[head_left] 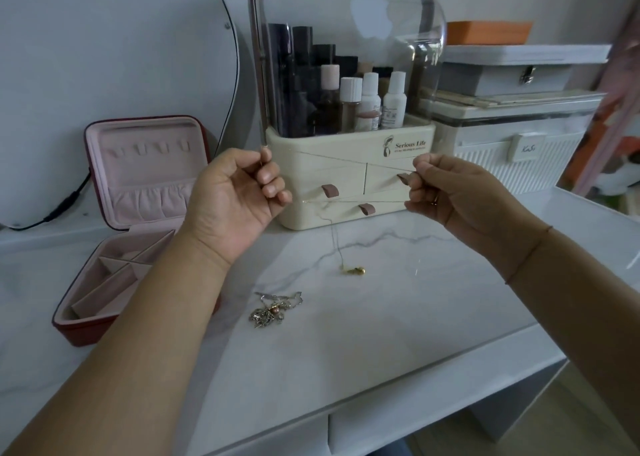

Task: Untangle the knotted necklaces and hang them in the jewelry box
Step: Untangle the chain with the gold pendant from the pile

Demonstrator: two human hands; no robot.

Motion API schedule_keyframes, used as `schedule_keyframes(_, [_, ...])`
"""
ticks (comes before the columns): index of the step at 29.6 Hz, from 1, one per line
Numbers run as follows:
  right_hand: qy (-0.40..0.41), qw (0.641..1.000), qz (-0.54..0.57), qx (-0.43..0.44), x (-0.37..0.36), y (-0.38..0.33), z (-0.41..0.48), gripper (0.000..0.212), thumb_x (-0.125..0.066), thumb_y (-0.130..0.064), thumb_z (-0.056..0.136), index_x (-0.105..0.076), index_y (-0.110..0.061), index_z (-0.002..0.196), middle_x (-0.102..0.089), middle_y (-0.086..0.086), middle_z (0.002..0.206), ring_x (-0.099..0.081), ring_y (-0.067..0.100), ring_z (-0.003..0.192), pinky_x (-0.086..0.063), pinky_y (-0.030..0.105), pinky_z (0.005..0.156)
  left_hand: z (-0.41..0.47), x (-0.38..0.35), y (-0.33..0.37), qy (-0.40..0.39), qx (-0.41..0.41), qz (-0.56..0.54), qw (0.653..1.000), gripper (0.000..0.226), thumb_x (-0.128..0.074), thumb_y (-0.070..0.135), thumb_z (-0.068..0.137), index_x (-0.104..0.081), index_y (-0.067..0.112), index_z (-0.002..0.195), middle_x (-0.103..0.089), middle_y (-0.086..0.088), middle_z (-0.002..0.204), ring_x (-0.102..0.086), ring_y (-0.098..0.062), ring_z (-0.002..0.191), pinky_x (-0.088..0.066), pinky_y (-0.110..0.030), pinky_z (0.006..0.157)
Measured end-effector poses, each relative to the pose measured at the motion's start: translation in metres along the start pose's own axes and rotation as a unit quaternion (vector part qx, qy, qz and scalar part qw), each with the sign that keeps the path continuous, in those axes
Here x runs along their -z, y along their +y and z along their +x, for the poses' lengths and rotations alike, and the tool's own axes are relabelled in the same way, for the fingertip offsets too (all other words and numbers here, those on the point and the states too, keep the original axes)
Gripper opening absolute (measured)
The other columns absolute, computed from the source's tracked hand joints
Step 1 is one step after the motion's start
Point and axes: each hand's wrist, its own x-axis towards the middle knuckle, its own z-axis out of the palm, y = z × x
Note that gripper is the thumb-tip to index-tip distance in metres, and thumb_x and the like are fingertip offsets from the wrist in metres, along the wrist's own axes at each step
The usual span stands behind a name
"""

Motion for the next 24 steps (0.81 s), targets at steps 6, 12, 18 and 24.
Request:
schedule_keyframes(6, [-0.016, 0.999, -0.048, 0.009, 0.003, 0.001, 0.001, 0.015, -0.048, -0.009, 0.097, -0.054, -0.015, 0.085, -0.045, -0.003, 0.062, -0.036, 0.009, 0.051, -0.042, 0.021, 0.055, 0.001, -0.001, -0.006, -0.016, -0.006, 0.074, 0.997, 0.009, -0.049, 0.015, 0.076, -0.057, 0.013, 0.072, -0.04, 0.001, 0.056, -0.034, -0.011, 0.05, -0.033, -0.022, 0.048])
schedule_keyframes(12, [-0.034, 0.981, -0.184, 0.042, 0.003, 0.0, -0.004, 0.01, -0.066, -0.013, 0.085, -0.07, -0.013, 0.094, -0.047, 0.007, 0.063, -0.037, 0.014, 0.056, -0.043, 0.028, 0.066, 0.0, -0.003, -0.005, -0.025, -0.016, 0.069, 0.997, 0.008, -0.05, 0.014, 0.078, -0.058, 0.012, 0.076, -0.042, 0.002, 0.056, -0.035, -0.01, 0.049, -0.031, -0.021, 0.047])
schedule_keyframes(18, [-0.078, 0.925, -0.37, 0.049, -0.008, -0.019, -0.011, 0.022, -0.062, -0.033, 0.086, -0.074, -0.021, 0.072, -0.049, -0.005, 0.05, -0.04, 0.015, 0.053, -0.046, 0.032, 0.068, -0.005, -0.016, -0.002, -0.08, -0.002, -0.011, 0.997, 0.027, -0.048, 0.009, 0.081, -0.069, 0.011, 0.098, -0.043, 0.003, 0.062, -0.038, -0.008, 0.054, -0.035, -0.019, 0.051])
schedule_keyframes(24, [-0.201, 0.976, -0.076, 0.02, -0.029, -0.065, 0.001, 0.025, -0.049, -0.032, 0.087, -0.06, -0.014, 0.074, -0.047, -0.001, 0.064, -0.047, 0.011, 0.058, -0.053, 0.027, 0.076, 0.004, -0.039, 0.007, -0.096, 0.025, 0.055, 0.993, 0.035, -0.057, 0.009, 0.076, -0.067, 0.013, 0.11, -0.044, 0.001, 0.066, -0.042, -0.01, 0.058, -0.048, -0.024, 0.054])
